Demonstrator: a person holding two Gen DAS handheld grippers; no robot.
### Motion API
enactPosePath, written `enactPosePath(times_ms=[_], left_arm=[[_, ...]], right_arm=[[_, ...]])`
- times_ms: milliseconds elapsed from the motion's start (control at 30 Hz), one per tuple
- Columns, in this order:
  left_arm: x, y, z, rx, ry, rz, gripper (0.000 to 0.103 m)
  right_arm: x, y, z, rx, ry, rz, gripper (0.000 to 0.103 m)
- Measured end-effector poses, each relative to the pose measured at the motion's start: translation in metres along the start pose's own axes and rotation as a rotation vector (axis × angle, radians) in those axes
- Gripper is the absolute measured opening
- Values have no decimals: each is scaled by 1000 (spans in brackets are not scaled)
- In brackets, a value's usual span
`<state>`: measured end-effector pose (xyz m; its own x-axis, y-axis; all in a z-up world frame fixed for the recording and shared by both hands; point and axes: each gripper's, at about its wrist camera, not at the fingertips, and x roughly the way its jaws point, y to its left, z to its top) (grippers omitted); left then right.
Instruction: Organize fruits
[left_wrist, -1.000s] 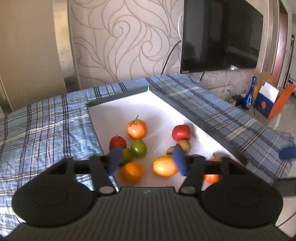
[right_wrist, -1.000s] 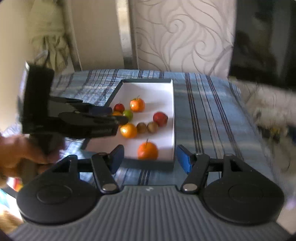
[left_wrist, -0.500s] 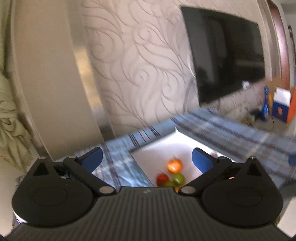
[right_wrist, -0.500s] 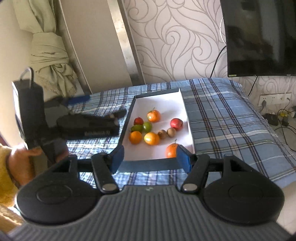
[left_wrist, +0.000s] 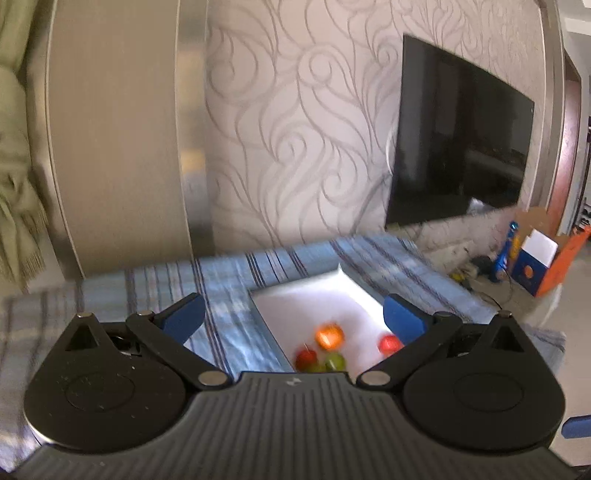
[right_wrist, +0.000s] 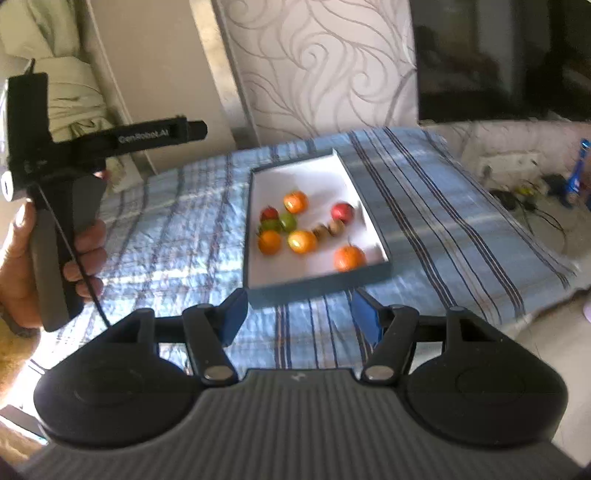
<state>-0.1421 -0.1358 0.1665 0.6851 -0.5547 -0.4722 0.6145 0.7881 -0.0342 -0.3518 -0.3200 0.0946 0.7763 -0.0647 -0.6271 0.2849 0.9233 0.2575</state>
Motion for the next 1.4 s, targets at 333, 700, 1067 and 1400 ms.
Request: enactPosePath(times_ms=[333, 700, 1067, 1400], left_arm=[[-37, -59, -45, -35, 95, 25, 103], [-78, -151, -67, -54, 78, 106, 103], [-90, -192, -80, -50, 99, 154, 103], [-94, -201, -85, -52, 117, 169, 103]], right_arm=[[-20, -26, -15, 13, -9, 31, 65], [-43, -101, -39, -79, -2, 78, 65], [-59, -127, -46, -136, -12, 140, 65], [-68, -139, -53, -144, -6, 158, 65]])
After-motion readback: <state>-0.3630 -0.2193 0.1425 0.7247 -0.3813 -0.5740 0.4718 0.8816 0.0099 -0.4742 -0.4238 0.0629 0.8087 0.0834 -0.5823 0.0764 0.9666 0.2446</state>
